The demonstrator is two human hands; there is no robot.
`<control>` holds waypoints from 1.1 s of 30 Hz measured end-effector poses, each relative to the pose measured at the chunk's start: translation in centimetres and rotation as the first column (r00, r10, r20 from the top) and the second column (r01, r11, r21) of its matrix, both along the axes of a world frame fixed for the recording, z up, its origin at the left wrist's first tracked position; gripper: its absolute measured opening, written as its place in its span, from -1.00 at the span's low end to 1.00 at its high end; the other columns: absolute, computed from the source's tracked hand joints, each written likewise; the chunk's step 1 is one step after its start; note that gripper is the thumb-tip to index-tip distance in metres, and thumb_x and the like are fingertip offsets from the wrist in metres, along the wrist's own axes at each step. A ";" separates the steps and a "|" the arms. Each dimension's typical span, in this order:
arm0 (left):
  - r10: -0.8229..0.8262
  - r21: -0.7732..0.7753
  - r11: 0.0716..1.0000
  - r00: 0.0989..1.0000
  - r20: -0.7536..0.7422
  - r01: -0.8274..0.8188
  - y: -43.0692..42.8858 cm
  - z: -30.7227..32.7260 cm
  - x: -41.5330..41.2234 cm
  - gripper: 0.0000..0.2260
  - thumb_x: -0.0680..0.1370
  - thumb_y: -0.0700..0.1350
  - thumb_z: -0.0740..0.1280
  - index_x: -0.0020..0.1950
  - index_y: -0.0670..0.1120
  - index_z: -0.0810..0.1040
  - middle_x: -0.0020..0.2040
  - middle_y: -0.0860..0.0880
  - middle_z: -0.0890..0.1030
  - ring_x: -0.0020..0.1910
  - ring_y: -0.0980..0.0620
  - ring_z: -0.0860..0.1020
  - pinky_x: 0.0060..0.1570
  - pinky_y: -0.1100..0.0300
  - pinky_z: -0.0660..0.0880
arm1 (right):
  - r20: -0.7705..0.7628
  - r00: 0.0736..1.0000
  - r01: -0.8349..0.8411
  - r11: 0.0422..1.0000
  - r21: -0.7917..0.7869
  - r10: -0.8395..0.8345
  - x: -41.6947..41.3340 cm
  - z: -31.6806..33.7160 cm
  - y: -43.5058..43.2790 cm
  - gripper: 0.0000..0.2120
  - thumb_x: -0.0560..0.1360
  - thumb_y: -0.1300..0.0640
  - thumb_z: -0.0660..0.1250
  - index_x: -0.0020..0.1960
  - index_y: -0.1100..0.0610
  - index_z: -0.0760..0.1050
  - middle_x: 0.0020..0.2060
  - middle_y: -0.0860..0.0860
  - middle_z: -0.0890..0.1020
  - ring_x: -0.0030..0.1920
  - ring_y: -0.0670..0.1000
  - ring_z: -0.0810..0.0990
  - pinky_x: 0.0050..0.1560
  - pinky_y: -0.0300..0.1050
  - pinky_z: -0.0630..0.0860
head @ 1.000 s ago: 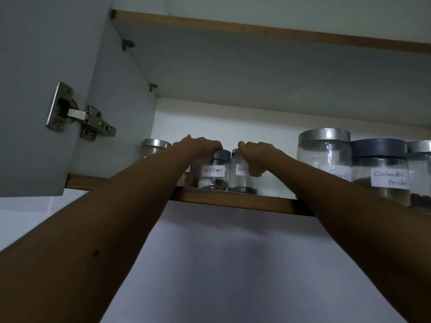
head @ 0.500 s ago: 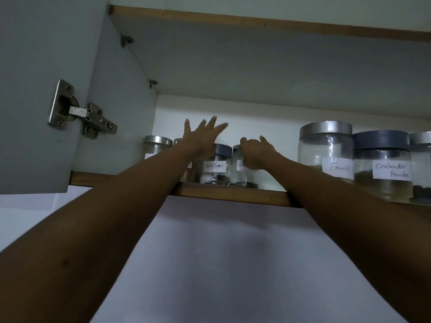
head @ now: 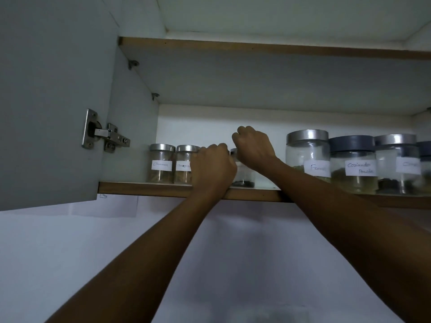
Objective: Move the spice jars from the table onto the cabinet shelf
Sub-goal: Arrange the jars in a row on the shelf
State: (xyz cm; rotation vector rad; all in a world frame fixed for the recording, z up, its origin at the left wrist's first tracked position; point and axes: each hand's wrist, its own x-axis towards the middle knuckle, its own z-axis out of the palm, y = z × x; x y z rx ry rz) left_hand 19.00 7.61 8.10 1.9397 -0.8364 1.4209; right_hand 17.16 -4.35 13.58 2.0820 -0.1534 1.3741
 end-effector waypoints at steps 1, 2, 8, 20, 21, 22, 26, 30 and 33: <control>-0.006 -0.006 1.000 1.000 -0.008 0.006 0.0 0.0 -0.1 -0.79 0.56 -0.16 0.13 -0.04 -0.16 0.55 -0.12 -0.10 0.62 -0.16 -0.05 0.55 -0.26 0.15 0.33 | 0.013 1.000 0.005 0.999 -0.042 -0.005 -1.0 -0.1 0.5 -0.74 0.03 0.40 0.47 -0.48 0.26 0.38 -0.52 0.12 0.43 -0.48 0.04 0.20 -0.46 -0.23 0.13; -0.004 -0.009 1.000 1.000 0.005 0.004 0.0 -0.1 -0.2 -0.79 0.56 -0.16 0.14 -0.04 -0.16 0.56 -0.12 -0.11 0.62 -0.16 -0.06 0.55 -0.25 0.14 0.36 | 0.020 1.000 0.020 0.996 -0.090 -0.018 -1.9 -0.1 0.8 -0.74 -0.01 0.42 0.44 -0.50 0.24 0.36 -0.56 0.10 0.40 -0.49 0.03 0.17 -0.46 -0.24 0.12; 0.121 0.065 0.990 0.986 0.111 -0.128 0.1 0.0 -1.0 -0.81 0.56 -0.20 0.15 -0.08 -0.16 0.55 -0.16 -0.11 0.61 -0.19 -0.07 0.54 -0.25 0.15 0.30 | 0.034 0.999 0.047 0.983 -0.176 -0.041 -7.7 1.2 0.9 -0.88 0.15 0.36 0.34 -0.37 0.24 0.41 -0.47 0.13 0.44 -0.44 0.07 0.28 -0.40 -0.12 0.18; -0.032 0.059 0.998 0.998 0.061 0.028 -1.8 1.0 -4.7 -0.77 0.52 -0.14 0.29 0.16 -0.10 0.55 0.06 -0.07 0.63 0.04 -0.11 0.56 0.17 -0.01 0.31 | 0.028 0.999 0.035 0.995 -0.097 -0.033 -19.2 0.5 -9.8 -0.49 0.51 -0.10 -0.10 0.06 0.22 0.47 -0.12 0.16 0.57 -0.14 0.15 0.49 -0.12 0.02 0.38; -0.162 0.044 0.986 0.986 0.037 0.160 -2.6 1.4 -6.1 -0.73 0.53 -0.07 0.28 0.21 -0.09 0.53 0.12 -0.05 0.61 0.09 -0.07 0.55 0.19 0.00 0.30 | 0.017 0.999 0.048 0.995 -0.090 -0.046 -19.9 0.6 -10.5 -0.50 0.53 -0.10 -0.09 0.09 0.22 0.47 -0.08 0.17 0.58 -0.11 0.16 0.50 -0.08 0.03 0.38; -0.274 0.055 0.960 0.961 0.019 0.273 -3.4 1.9 -7.6 -0.68 0.54 -0.02 0.27 0.25 -0.08 0.49 0.17 -0.04 0.58 0.14 -0.04 0.53 0.20 0.02 0.29 | 0.010 0.999 0.047 0.996 -0.079 -0.047 -20.5 0.6 -11.1 -0.54 0.56 -0.09 -0.04 0.13 0.22 0.46 -0.04 0.17 0.58 -0.07 0.17 0.50 -0.03 0.05 0.38; -0.294 0.297 0.915 0.955 0.028 0.273 -6.9 4.1 -12.1 -0.45 0.51 0.13 0.30 0.43 -0.06 0.30 0.40 -0.06 0.38 0.31 -0.04 0.39 0.28 0.02 0.27 | -0.021 0.998 -0.053 0.998 0.023 0.053 -21.7 0.4 -12.3 -0.63 0.59 -0.04 0.06 0.20 0.19 0.42 0.00 0.14 0.60 -0.03 0.17 0.52 0.08 0.06 0.33; -0.055 0.446 0.892 0.997 -0.060 0.076 -8.4 4.8 -12.8 -0.26 0.44 0.26 0.32 0.49 -0.05 0.17 0.49 -0.07 0.22 0.43 -0.10 0.23 0.39 -0.13 0.11 | -0.091 0.993 -0.064 0.996 0.057 0.069 -21.9 -0.3 -12.8 -0.63 0.58 -0.07 0.04 0.16 0.18 0.41 -0.04 0.11 0.61 -0.07 0.14 0.53 0.09 0.05 0.31; 0.078 0.512 0.859 0.990 -0.115 -0.009 -8.6 4.6 -13.4 -0.15 0.36 0.23 0.43 0.50 -0.01 0.09 0.48 -0.07 0.20 0.44 -0.14 0.19 0.38 -0.25 0.00 | -0.141 0.985 -0.089 0.992 0.093 0.101 -22.3 -0.7 -13.3 -0.69 0.54 -0.03 0.12 0.10 0.18 0.41 -0.06 0.13 0.58 -0.08 0.14 0.48 0.03 0.02 0.31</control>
